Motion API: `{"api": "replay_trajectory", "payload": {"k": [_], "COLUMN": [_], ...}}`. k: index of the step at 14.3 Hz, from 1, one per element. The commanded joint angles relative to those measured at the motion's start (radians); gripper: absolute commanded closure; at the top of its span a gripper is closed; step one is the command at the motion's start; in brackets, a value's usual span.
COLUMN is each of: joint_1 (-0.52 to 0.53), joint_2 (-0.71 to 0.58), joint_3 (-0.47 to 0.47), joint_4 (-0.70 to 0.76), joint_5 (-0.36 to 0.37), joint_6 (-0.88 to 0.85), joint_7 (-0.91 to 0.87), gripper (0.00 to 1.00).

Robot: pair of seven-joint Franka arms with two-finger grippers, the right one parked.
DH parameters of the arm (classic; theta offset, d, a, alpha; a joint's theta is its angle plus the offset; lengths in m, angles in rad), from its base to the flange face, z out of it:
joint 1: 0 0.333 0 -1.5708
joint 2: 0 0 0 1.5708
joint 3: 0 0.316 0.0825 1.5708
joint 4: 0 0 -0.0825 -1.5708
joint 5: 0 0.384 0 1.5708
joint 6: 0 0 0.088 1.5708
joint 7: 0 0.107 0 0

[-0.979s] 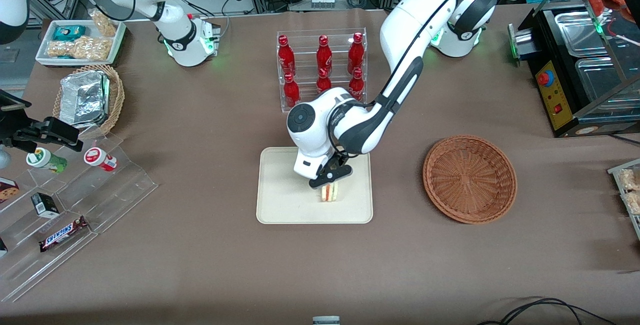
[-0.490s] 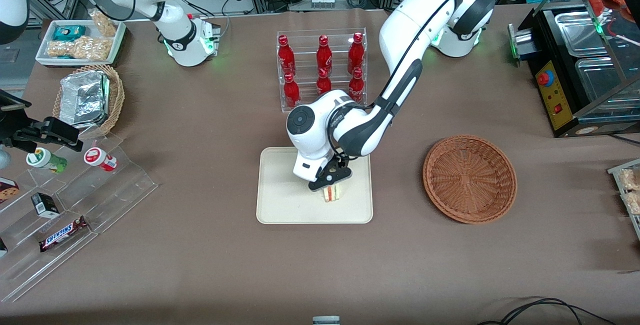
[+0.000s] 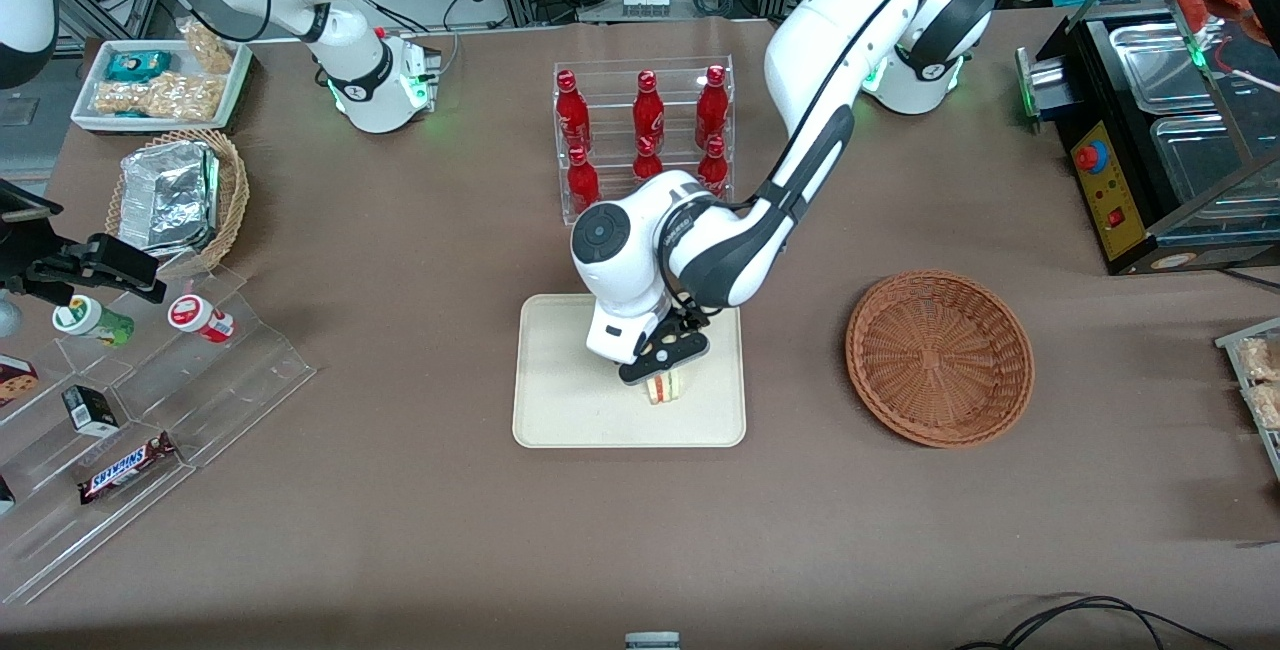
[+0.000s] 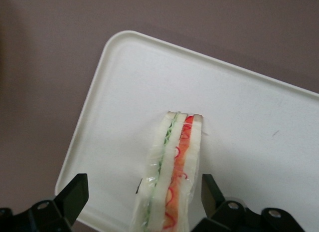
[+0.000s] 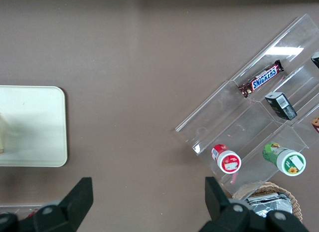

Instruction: Place sandwich from basket to tray

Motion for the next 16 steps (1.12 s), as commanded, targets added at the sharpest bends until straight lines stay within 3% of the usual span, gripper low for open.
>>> {"api": "replay_trajectory", "payload": {"k": [1,3,7,16], "joint_1": [0.011,0.077,0.228,0.632], "joint_2": [-0.07,-0.146,-0.295,-0.495], "joint_3": [0.008,0.002,0.005,0.005], "joint_4": [-0.009,-0.015,-0.021,-0.022], "joint_5": [-0.018,-0.062,-0.242,-0.346], "joint_6": [-0.078,-0.155,-0.314,-0.707], "joint_7": [-0.011,0.027,0.341,0.908], "gripper": [0.0,0.0,0.0,0.0]}}
